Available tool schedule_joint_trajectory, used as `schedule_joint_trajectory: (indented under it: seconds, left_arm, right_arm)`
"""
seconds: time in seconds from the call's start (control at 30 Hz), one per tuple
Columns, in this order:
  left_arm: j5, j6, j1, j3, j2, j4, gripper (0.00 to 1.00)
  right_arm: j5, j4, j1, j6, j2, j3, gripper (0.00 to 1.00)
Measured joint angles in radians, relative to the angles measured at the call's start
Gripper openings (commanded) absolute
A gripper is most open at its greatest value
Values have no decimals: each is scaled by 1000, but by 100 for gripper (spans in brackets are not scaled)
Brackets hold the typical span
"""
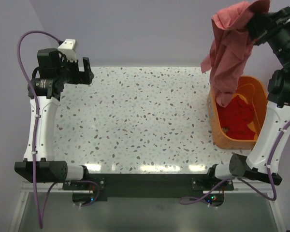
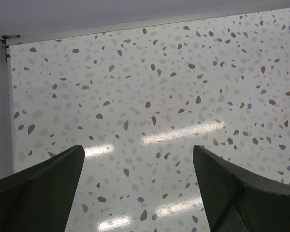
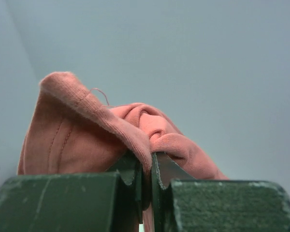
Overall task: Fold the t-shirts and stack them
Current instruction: Move the tshirt to the center of the board
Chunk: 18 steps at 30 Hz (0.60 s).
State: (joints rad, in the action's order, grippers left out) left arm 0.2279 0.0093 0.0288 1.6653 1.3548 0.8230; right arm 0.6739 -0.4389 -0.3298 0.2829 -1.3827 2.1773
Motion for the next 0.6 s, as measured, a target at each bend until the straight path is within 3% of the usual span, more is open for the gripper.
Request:
schedule_joint_trajectory:
  seconds: [0.13,0.33,0.4,0.43,0.47,0.6]
  left_arm:
    - [-8,-64,17,0,-9,-31,100]
    - [14,-139,43,1,-46,-102,100]
    - [31,-154,50,8,-56,-122,100]
    - [39,-157,53,15,-59,-129,100]
    - [48,-156,56,21,-60,-134,100]
    - [90,-144,71,22,-65,-141,100]
  right_arm:
    - [2,212,189,168,-91,113,0]
    - [-16,291,521,242,-249,236,0]
    - [-27,280,591,240,-278,230,44]
    - [-29,275,628,235,-283,200,92]
    - [-30,269,655,225,-274,143,99]
    - [-18,174,731,99,-221,-123,99]
